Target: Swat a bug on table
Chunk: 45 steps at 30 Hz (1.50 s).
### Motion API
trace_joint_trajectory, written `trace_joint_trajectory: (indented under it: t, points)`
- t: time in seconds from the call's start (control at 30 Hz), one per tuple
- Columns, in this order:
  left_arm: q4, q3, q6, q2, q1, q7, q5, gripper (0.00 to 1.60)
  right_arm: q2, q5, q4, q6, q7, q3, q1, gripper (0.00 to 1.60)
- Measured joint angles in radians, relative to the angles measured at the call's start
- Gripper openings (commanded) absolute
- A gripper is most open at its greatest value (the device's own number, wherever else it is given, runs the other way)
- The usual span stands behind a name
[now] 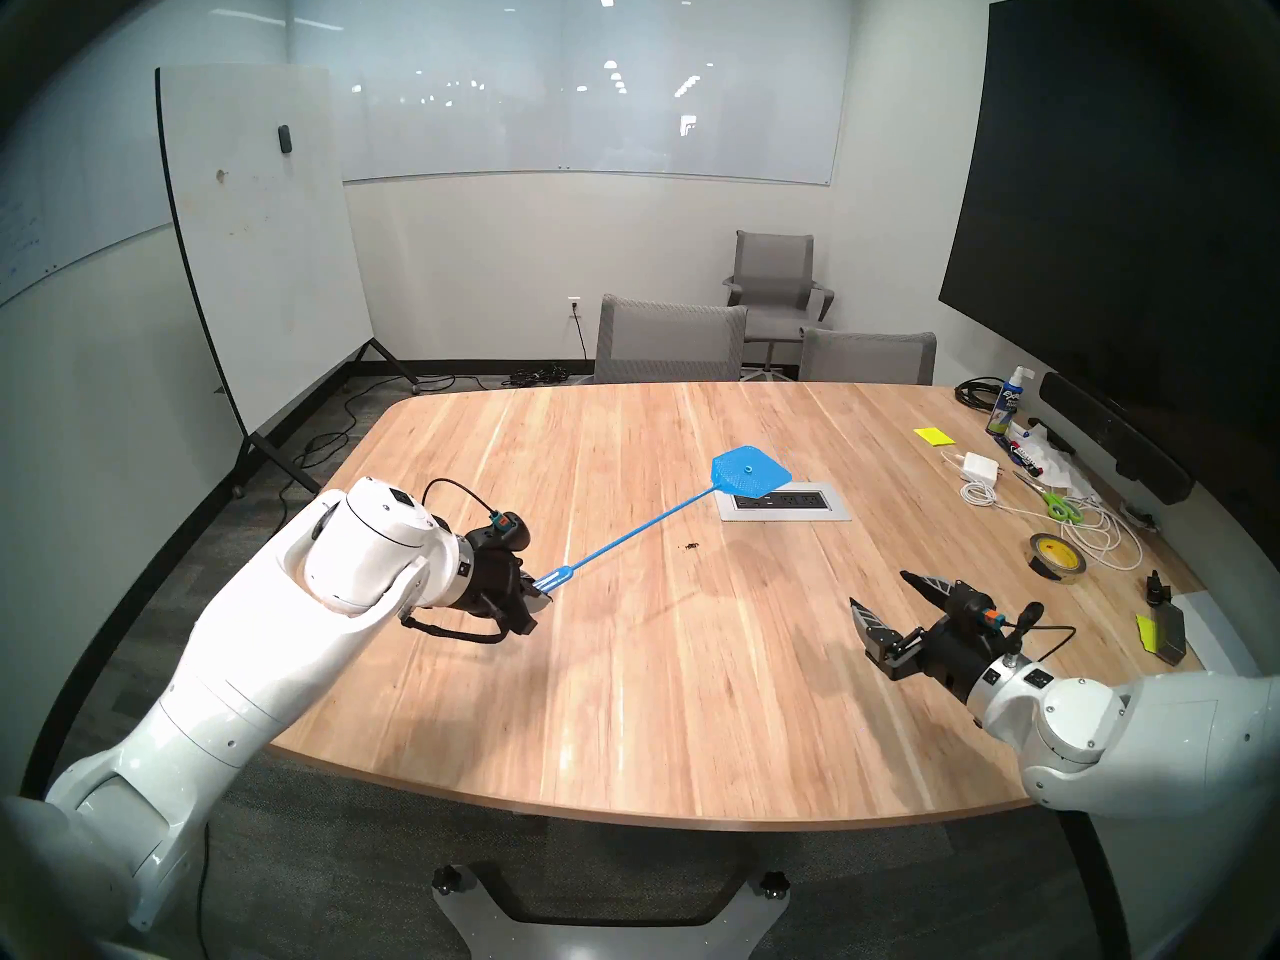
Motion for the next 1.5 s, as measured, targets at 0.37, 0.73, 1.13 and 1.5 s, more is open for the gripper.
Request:
trace_joint_trajectory:
  t: [0.37,0.73,1.13,1.5]
  points:
    - [0.015,0.011,0.000,0.034,-0.023,-0.055,-0.015,0.00,0.000,0.000,0.000,0.000,0.000,0.000,0.000,1.60]
    - [0.015,0.015,0.000,0.091,-0.031,-0.112,-0.030,0.00,0.000,0.000,0.000,0.000,0.000,0.000,0.000,1.60]
    - [0.011,0.015,0.000,0.161,-0.036,-0.144,-0.050,0.00,0.000,0.000,0.000,0.000,0.000,0.000,-0.001,1.60]
    - [-0.005,0.015,0.000,0.208,-0.037,-0.147,-0.095,0.00,0.000,0.000,0.000,0.000,0.000,0.000,-0.001,1.60]
